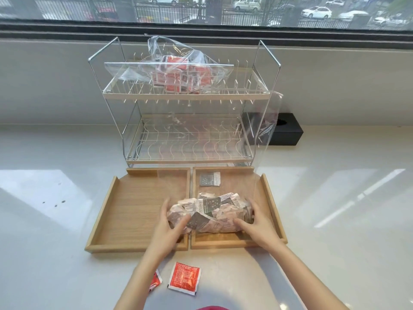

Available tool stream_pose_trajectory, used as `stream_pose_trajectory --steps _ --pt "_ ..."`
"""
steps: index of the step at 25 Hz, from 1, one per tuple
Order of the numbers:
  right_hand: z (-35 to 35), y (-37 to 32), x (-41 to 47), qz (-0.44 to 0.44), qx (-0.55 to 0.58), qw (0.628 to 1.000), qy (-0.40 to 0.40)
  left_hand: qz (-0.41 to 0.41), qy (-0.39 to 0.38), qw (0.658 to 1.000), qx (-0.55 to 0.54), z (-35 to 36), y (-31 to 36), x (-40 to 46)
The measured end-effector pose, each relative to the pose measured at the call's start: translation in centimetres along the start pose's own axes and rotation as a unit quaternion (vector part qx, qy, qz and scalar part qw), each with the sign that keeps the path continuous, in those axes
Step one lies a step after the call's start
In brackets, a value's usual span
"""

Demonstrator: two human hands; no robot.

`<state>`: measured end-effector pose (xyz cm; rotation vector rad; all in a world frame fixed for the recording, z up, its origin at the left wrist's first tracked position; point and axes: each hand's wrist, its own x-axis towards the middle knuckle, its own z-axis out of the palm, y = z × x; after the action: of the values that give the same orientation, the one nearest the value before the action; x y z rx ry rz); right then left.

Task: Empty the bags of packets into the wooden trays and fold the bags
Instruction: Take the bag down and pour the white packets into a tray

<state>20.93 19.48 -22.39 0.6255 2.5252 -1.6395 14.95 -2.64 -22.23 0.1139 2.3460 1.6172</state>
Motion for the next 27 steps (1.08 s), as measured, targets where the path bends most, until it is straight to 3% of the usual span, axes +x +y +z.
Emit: stream_pose_trajectory --steps 4,9,16,21,24,27 --pt "0.4 0.8 0.3 0.023 -0.003 1.0 0.005 -0.029 -0.013 0.999 0.008 0.3 -1.9 -0.1" --pt "0.7 0.8 0.7 0.015 0.023 1.0 0.011 -0.097 0.025 0.995 0.022 0.3 -1.3 1.0" --pt "-0.8 -0.2 0.3 -0.041 0.116 0.988 0.09 -0.052 -0.034 0.976 -0.207 -0.6 1.5 1.0" --pt "-1.5 -0.5 -0.7 -0.088 0.166 0.976 0.108 -0.035 -0.006 0.983 -0.18 0.2 2.6 0.6" --pt "-1.5 -0.5 -1.5 -0.044 0.154 0.977 0.14 -0.033 0.033 0.992 -0.121 1.0 2.7 0.3" --pt "-2.1 0.3 -2.1 -0.007 0.134 0.977 0.163 -0.057 -0.001 0.992 -0.112 1.4 2.9 0.0"
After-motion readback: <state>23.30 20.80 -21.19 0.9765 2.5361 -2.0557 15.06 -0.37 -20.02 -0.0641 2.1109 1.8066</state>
